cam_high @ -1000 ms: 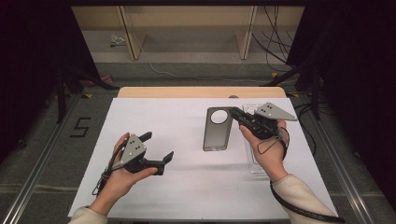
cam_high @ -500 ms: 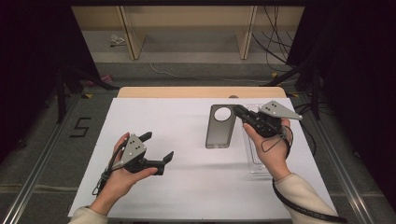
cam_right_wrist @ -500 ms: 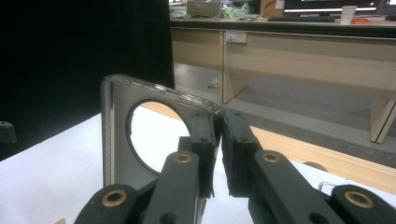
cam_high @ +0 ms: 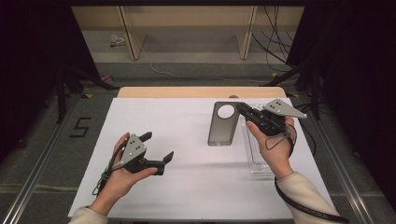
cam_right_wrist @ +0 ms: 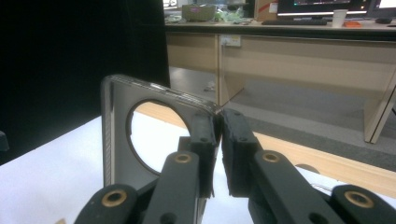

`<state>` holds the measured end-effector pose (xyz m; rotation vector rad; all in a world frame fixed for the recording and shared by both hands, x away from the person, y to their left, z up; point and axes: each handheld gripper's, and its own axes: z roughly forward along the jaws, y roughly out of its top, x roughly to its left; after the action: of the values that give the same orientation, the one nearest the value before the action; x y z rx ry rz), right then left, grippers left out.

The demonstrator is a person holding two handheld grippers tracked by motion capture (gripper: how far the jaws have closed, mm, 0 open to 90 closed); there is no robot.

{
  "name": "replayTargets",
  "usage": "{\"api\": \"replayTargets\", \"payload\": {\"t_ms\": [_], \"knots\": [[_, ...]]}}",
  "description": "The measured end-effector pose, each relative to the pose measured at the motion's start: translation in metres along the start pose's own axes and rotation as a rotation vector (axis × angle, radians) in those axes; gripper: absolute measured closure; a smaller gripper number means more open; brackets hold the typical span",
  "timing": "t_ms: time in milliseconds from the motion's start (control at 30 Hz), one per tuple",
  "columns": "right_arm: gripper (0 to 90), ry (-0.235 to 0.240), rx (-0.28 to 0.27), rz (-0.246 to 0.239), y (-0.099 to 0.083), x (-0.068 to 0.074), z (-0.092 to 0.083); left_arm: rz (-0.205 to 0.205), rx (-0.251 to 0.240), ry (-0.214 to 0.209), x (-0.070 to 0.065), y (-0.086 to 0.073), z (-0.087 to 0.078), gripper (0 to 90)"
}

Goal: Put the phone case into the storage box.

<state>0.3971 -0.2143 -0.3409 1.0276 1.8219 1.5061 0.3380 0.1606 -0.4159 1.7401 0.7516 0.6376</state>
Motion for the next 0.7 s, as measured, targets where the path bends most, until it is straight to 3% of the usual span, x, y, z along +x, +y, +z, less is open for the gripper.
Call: {"api": "replayTargets", "payload": {"t_ms": [700], "knots": [[84.4,-0.035,-0.025,0.009,0.006,-0.012,-0.007,-0.002,0.001,0.002,0.000,0.000,0.000,2.7]]}}
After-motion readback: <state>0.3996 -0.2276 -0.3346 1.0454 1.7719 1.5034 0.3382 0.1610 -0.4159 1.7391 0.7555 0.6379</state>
